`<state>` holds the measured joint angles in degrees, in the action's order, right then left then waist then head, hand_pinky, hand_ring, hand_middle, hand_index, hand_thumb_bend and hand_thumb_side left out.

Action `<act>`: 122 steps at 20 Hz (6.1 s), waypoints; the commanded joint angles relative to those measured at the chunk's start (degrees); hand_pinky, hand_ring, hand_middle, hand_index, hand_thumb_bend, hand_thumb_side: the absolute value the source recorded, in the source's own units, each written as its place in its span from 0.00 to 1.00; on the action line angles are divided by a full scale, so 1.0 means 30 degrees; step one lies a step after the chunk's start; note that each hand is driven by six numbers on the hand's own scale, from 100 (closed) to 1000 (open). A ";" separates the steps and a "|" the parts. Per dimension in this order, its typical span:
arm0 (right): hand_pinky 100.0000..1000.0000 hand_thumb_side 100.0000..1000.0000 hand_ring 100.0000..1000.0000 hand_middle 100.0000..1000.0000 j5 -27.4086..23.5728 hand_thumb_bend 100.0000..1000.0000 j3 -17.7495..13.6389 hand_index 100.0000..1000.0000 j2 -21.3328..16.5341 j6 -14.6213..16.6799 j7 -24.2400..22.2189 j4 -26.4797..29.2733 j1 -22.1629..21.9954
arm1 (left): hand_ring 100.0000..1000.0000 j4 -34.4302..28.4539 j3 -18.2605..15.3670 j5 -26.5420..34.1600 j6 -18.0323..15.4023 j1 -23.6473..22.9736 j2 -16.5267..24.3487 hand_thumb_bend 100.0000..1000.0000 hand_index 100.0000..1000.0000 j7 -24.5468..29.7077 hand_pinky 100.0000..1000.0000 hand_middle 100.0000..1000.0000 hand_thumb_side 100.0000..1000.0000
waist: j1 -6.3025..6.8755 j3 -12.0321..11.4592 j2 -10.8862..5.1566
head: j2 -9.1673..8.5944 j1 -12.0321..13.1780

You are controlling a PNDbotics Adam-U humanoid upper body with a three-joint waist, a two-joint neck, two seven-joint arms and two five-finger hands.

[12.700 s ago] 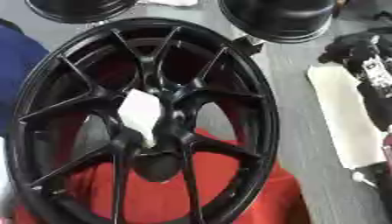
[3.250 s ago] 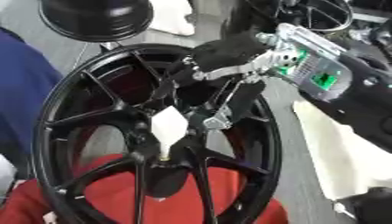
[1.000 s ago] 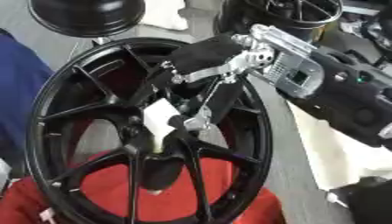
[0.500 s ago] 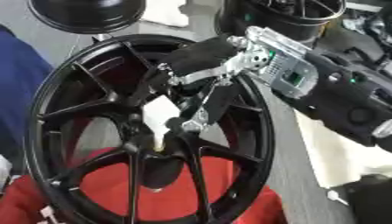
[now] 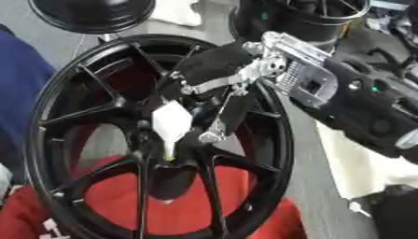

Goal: Pull the pin out of the wheel hub.

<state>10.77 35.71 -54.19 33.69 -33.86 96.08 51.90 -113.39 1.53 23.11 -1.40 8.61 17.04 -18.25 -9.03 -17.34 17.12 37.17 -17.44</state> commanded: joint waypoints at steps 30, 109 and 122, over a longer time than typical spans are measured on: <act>0.72 0.37 0.65 0.33 -0.2344 0.00 -0.0615 0.46 -0.0396 0.5832 -0.6035 0.0089 0.0186 | 0.74 -0.0400 -0.0152 0.0011 0.0085 0.0118 0.0028 0.06 0.72 -0.0075 0.66 0.57 0.67 | 0.0145 -0.0017 -0.0431 | -0.0361 -0.0030; 0.87 0.00 0.88 0.89 -0.0935 0.00 -2.3407 0.92 0.3306 -0.3919 1.0382 -0.3996 -1.8652 | 0.74 -0.0400 -0.0924 -0.0731 -0.0457 -0.0307 -0.0653 0.02 0.72 -0.0761 0.66 0.57 0.69 | 0.2416 0.3109 0.1129 | -0.1817 0.3236; 0.79 0.49 0.74 0.69 -0.4218 0.00 -2.2333 0.79 0.3650 -0.4050 1.2497 -0.0492 -1.8054 | 0.74 -0.0400 -0.0867 -0.0767 -0.0474 -0.0184 -0.0614 0.02 0.72 -0.0646 0.66 0.57 0.69 | 0.2330 0.3028 0.1205 | -0.1655 0.3057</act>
<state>0.14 -31.45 -41.97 21.36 2.81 91.44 -2.49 -113.41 -0.93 21.14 -2.73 7.67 14.54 -20.44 -1.93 -8.28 21.41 32.41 -8.11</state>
